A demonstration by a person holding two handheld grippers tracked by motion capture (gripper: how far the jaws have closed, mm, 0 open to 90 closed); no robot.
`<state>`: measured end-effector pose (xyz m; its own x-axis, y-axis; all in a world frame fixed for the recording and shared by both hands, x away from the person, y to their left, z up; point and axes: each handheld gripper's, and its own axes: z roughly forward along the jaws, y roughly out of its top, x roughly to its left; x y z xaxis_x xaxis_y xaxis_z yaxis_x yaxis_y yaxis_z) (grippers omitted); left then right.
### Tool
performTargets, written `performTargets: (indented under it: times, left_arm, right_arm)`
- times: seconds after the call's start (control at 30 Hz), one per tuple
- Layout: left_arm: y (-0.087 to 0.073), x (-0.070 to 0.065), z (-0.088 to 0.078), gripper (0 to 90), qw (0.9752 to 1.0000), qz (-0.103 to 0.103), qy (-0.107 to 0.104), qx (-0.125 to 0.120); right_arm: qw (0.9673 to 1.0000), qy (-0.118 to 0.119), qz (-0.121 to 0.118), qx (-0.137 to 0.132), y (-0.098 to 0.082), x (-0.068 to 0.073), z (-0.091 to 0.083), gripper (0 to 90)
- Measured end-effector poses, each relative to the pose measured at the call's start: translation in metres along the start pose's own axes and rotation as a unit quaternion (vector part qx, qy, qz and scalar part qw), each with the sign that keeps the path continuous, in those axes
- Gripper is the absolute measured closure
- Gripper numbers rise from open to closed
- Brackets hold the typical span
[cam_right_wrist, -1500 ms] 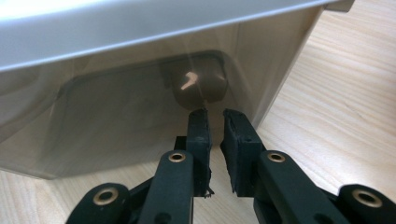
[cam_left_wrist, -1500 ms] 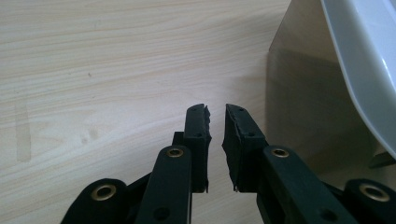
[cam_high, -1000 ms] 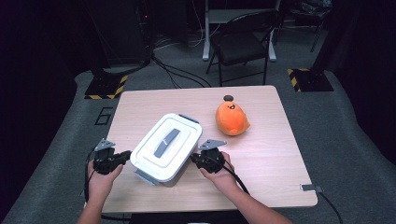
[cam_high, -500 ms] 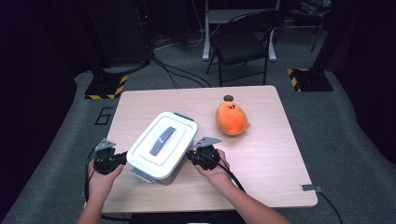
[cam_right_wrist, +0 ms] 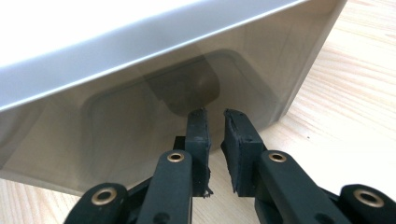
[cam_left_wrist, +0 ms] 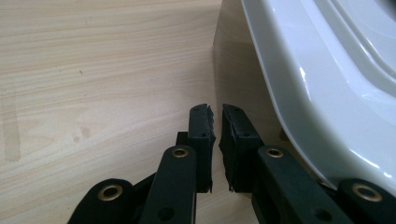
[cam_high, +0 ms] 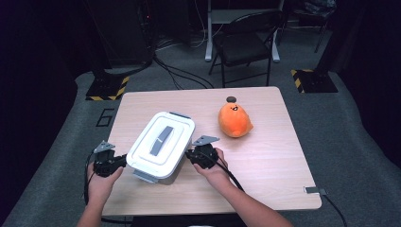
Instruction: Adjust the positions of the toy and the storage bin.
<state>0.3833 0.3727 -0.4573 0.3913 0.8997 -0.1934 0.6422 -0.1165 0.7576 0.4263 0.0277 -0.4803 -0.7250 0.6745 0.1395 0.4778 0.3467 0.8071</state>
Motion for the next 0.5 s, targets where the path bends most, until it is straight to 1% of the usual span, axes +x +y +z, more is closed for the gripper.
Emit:
performTargets:
  times: [0.2,0.3,0.4,0.5]
  left_arm:
    - [-0.0003,0.0033,-0.0013,81.7,1.0,-0.003,0.002,0.002]
    - [-0.0005,0.0046,-0.0019,81.5,1.0,-0.003,0.003,0.002]
    - [-0.001,0.0053,-0.0021,81.2,1.0,-0.004,0.005,0.001]
    - [-0.0014,0.0058,-0.0024,79.7,1.0,-0.005,0.008,0.001]
  right_arm:
    - [1.0,0.0,-0.006,0.003,0.0026,0.0029,0.0043,79.7]
    - [1.0,0.0,-0.004,0.003,0.0033,0.004,0.0046,79.4]
    - [1.0,0.001,-0.001,0.005,0.0033,0.0034,0.0041,78.2]
    - [1.0,0.001,-0.006,0.002,0.0037,0.0023,0.0022,76.0]
